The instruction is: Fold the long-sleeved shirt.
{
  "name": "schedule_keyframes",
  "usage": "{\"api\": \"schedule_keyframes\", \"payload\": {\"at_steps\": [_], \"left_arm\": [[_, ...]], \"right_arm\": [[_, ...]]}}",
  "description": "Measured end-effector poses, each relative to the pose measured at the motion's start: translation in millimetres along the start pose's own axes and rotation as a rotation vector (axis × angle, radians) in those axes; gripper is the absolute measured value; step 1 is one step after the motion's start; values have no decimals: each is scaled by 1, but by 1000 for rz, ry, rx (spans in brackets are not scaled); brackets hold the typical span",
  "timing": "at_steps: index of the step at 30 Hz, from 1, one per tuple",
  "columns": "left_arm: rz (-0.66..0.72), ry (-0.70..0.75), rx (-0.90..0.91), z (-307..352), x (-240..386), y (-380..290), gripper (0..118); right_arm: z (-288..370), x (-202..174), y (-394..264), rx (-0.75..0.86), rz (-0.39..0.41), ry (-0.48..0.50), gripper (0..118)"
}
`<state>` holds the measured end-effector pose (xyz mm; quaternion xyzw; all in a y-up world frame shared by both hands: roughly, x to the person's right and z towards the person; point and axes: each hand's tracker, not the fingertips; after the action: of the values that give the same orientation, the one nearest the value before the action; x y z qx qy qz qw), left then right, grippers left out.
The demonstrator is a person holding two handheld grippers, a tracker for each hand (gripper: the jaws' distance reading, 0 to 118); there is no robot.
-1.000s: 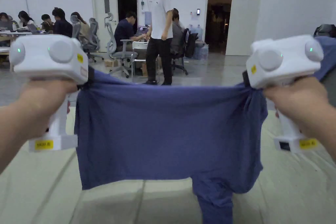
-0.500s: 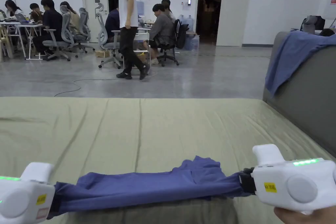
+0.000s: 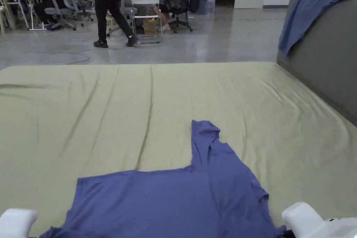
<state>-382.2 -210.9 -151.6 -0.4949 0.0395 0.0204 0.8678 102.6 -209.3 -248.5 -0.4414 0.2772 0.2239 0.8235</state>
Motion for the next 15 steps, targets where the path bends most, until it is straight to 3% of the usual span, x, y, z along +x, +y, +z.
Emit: {"api": "schedule_keyframes", "payload": {"at_steps": [2, 5, 12, 13, 15], "left_arm": [[-20, -3, -58, -12, 6, -16, 0], [-45, 1, -106, -37, 20, -35, 0], [5, 17, -189, -91, 17, -57, 1], [34, 14, -190, -93, 14, -58, 3], [129, -30, -166, -90, 8, -55, 32]], "right_arm": [[-18, -5, -11, -53, 59, -18, 1], [-46, -9, -18, -145, 81, -1, 1], [-97, 3, -21, -295, -52, 62, 2], [-102, 5, -21, -309, -74, 74, 6], [-106, 11, -18, -315, -121, 70, 33]]}}
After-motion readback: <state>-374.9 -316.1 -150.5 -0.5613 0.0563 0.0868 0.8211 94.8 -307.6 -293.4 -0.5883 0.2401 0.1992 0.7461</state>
